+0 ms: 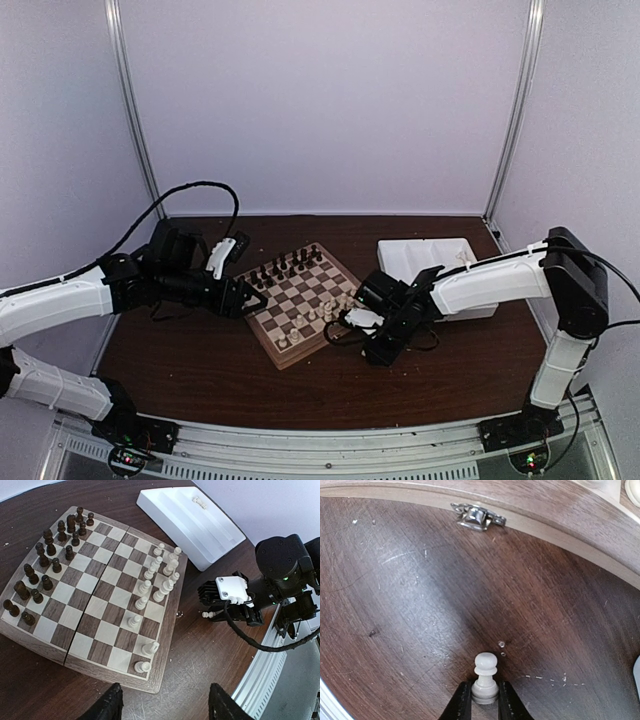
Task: Set up the chess pieces on the board
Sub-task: Pick up the chess piece at the center of the board.
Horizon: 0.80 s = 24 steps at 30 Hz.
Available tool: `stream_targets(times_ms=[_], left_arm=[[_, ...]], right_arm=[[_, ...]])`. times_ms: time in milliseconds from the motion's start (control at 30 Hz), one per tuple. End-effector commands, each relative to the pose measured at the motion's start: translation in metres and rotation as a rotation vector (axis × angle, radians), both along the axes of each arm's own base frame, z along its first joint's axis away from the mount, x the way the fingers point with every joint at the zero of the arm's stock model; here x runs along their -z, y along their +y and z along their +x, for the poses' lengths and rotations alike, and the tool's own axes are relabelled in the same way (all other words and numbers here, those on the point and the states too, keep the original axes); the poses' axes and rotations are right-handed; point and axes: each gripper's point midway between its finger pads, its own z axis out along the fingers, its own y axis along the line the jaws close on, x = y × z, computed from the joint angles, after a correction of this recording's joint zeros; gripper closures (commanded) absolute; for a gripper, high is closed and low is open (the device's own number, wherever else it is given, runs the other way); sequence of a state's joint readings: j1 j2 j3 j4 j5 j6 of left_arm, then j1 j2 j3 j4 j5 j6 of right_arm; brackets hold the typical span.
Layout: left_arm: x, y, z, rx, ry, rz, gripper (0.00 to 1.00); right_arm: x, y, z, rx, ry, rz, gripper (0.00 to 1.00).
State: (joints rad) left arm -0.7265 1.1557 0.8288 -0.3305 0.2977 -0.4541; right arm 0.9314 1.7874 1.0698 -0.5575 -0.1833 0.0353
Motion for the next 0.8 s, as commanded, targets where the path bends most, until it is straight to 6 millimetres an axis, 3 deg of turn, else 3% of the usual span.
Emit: stream_targets(times_ms=[0,167,367,467,533,567,667,700,767], left_arm=[[-0.011,-0.003,0.003,0.009,-0.047,-0.022,0.41],[-0.011,-0.004,0.002,0.015,-0.049,-0.024,0.41],[-0.015,-0.007,-0.002,0.048,-0.053,-0.041,0.35],[-0.017,-0.008,-0.005,0.057,-0.050,-0.056,0.25],[-0.020,-0.009,-0.006,0.050,-0.034,-0.084,0.05],[-0.023,-0.011,-0.008,0.052,-0.025,-0.109,0.03],[-0.032,-0.016,-0.008,0.027,-0.010,-0.205,0.02],[-0.041,-0.020,-0.008,0.004,0.002,-0.316,0.02],[-0.045,-0.026,-0.009,0.020,0.025,-0.367,0.08]], right_arm=[[-0.001,0.006,0.003,-0.001,-0.008,0.010,0.81],[-0.015,0.008,0.004,-0.005,-0.033,0.045,0.82],[-0.047,0.016,0.007,-0.008,-0.092,0.157,0.83],[-0.067,0.022,0.006,-0.018,-0.123,0.235,0.83],[-0.079,0.025,0.004,-0.025,-0.138,0.279,0.83],[-0.084,0.026,0.004,-0.031,-0.145,0.300,0.83],[-0.100,0.030,0.002,-0.048,-0.165,0.355,0.84],[-0.113,0.035,-0.001,-0.073,-0.182,0.413,0.84],[-0.121,0.038,-0.003,-0.089,-0.188,0.447,0.84]])
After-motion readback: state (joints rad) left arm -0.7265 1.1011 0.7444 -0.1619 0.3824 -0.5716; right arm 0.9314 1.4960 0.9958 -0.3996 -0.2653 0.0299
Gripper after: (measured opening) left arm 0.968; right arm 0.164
